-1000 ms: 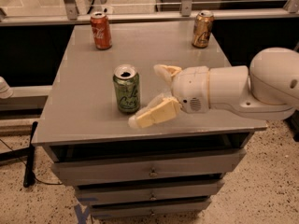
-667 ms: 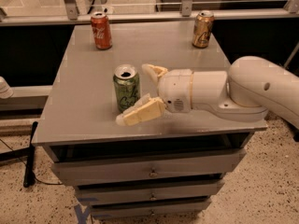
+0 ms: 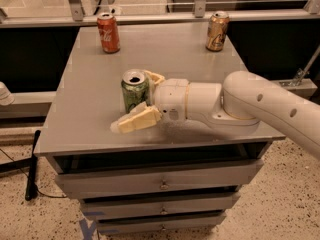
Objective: Move green can near orange can
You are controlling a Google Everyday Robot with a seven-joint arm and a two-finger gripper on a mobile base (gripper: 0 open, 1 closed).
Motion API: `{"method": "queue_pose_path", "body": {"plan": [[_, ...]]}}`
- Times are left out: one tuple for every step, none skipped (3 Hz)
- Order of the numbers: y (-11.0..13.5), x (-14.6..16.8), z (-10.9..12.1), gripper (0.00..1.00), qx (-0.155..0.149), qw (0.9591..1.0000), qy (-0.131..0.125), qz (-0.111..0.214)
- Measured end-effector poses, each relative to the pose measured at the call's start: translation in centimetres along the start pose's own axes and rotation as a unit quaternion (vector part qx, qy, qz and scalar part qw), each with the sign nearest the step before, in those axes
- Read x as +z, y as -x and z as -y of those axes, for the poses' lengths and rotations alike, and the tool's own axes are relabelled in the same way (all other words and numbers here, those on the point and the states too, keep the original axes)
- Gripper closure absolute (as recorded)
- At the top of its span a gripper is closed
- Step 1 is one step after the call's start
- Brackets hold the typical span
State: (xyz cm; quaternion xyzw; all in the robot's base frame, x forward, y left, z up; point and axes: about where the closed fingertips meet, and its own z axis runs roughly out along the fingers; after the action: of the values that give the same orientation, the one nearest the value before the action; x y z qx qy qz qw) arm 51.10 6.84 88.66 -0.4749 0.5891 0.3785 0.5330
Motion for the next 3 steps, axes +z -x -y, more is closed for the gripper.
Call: {"method": "queue_pose_path", "body": {"plan": [[-0.4,0.3,0.3,0.16,-0.001,1.0000,-0.004,0.009],[-0.6,-0.3,0.7,0.39,-0.001,0.9999,-0.011,0.010],[-0.3,-1.5,1.2,0.63,-0.006,0.9997,-0.021,0.005]]}}
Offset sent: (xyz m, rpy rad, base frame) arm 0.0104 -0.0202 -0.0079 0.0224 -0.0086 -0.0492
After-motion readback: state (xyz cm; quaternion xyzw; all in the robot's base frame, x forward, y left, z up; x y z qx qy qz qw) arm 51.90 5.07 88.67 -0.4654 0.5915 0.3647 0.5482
